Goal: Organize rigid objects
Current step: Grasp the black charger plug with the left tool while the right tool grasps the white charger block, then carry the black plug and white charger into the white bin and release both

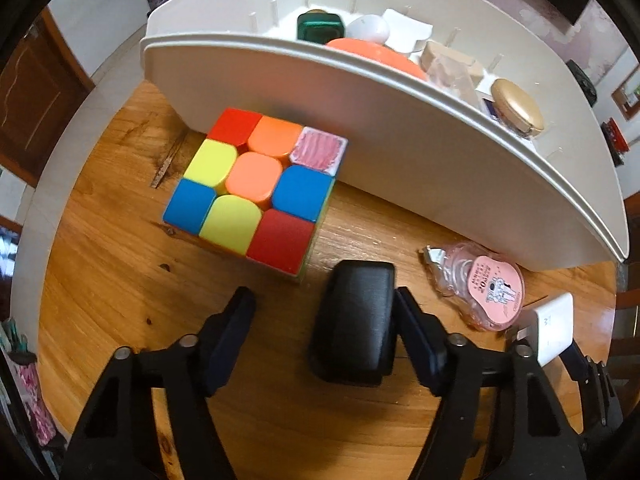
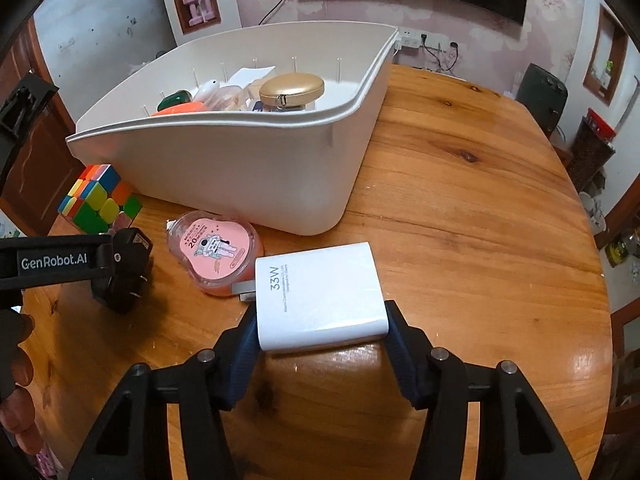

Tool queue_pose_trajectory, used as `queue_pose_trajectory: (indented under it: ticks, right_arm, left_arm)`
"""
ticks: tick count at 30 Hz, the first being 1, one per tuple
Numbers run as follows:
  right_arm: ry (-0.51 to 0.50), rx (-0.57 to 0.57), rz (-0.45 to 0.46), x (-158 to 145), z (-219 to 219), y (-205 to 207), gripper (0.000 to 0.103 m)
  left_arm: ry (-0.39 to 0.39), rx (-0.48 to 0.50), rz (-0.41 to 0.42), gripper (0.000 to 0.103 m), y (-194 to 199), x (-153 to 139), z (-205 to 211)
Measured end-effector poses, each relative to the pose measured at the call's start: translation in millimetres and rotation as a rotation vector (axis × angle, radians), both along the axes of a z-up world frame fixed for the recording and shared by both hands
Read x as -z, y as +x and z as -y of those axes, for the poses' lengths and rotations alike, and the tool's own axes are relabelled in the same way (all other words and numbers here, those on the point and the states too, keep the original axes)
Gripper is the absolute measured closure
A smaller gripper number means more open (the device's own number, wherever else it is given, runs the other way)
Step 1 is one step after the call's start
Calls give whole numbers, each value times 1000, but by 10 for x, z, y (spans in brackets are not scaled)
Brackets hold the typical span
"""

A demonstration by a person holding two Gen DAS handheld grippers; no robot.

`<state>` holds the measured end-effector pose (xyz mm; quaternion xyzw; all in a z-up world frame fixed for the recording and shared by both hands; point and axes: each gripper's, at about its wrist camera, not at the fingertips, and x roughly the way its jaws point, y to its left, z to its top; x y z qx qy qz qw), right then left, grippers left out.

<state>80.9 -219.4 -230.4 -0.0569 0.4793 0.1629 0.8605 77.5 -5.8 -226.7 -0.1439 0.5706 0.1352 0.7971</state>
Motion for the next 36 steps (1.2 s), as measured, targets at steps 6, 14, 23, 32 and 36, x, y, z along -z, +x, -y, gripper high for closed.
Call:
queue_pose_trajectory:
  ticks: [6,14,23,32,36]
  right_arm:
    - [-4,-1,0,7,-13,-167,45]
    - [7,4,-22,-12,7,-328,45]
    - [44,22,-25,-210,19,-400,45]
    - [77,27,81,-957,-31,-244,47]
    - [88,31,147,-1342,-70,-62,47]
  left_arm:
    - [31,166,34,61,-14,-38,260]
    - [-47,211,56,62,-165,-100,203]
    - [-87,273,109,62,-210,-679,173]
    - [-111,324,168,62,130,-1391,111]
    - [-93,328,198,62,383,-1635,67]
